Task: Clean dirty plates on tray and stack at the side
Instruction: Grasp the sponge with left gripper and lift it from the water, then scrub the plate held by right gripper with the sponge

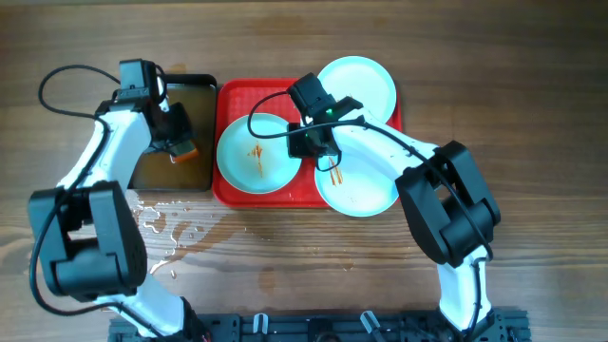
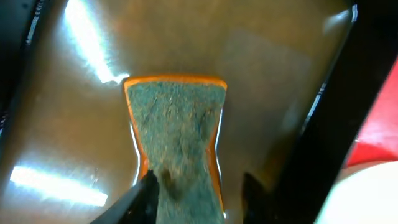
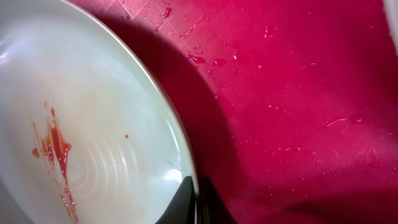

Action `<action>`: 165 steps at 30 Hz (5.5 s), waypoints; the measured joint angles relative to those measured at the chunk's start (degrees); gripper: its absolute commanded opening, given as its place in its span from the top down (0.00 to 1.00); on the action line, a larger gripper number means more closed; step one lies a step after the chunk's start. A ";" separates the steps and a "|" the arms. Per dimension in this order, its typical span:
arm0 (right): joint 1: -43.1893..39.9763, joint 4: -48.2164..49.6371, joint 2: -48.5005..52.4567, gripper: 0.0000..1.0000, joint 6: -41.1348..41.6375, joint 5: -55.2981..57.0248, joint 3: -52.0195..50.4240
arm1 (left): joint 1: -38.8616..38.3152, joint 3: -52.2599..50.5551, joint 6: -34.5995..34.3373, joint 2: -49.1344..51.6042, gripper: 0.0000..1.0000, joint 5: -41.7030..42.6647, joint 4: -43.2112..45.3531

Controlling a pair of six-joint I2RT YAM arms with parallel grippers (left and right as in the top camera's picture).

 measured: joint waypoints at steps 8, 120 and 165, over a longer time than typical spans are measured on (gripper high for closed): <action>0.00 -0.02 0.00 0.96 0.00 0.00 0.00 | 0.28 0.00 1.49 5.90 0.96 -1.29 2.21; -6.64 6.27 6.01 0.96 -5.16 -26.84 1.07 | -22.12 -5.97 -4.48 1.99 0.96 15.17 1.81; -8.57 -2.47 0.50 0.96 -10.19 -11.32 0.87 | -23.30 -4.22 -12.85 2.21 0.96 0.07 5.55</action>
